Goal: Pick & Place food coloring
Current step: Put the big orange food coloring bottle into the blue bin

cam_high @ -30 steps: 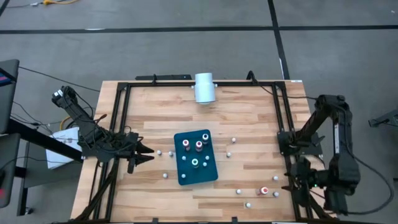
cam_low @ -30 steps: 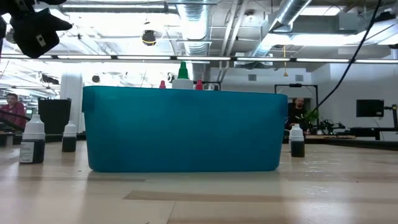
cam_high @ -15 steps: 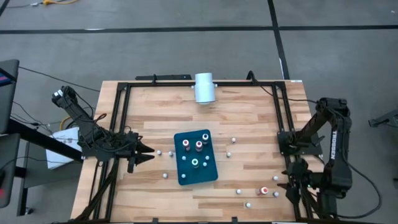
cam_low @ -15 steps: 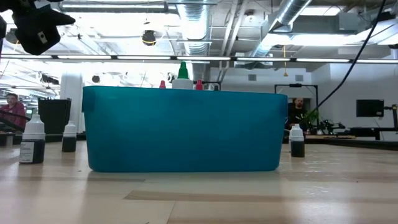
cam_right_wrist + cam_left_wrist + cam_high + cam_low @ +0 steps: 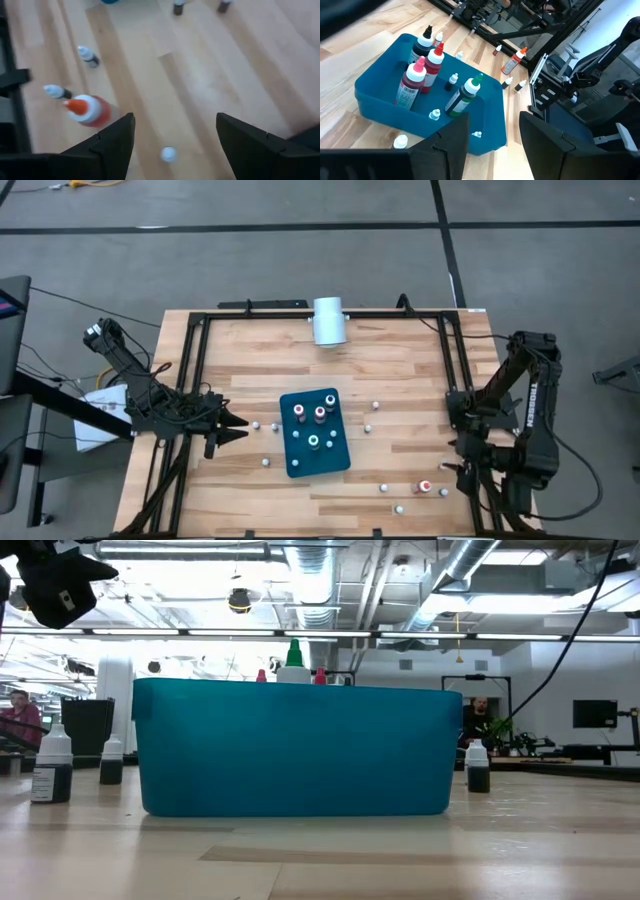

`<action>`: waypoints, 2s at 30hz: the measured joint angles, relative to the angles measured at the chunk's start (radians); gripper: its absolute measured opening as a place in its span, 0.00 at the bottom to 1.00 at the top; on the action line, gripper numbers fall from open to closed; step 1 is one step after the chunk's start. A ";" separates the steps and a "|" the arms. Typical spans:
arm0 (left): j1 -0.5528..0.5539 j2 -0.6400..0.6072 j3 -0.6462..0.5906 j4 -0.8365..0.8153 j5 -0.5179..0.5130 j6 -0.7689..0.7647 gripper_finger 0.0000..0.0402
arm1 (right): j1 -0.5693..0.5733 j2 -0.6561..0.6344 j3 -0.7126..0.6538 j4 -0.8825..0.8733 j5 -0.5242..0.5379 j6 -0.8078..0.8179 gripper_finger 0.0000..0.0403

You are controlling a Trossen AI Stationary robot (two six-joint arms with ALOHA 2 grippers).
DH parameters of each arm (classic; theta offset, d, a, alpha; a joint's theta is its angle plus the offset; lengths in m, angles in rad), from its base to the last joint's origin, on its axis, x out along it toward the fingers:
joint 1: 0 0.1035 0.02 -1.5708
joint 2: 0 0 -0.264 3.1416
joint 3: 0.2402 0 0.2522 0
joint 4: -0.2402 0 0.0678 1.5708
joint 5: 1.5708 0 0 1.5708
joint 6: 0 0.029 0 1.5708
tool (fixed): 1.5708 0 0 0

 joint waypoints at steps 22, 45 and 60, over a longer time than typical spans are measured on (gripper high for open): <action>0.000 0.000 0.000 -0.001 -0.117 0.003 0.41 | 0.028 -0.556 -0.278 0.029 0.057 -0.206 0.66; 0.000 0.000 0.000 -0.002 -0.158 0.001 0.41 | -0.038 -0.480 -0.579 0.790 0.083 -0.372 0.66; 0.000 0.000 0.000 -0.002 -0.159 0.000 0.41 | -0.057 -0.259 -0.583 1.048 0.082 -0.464 0.66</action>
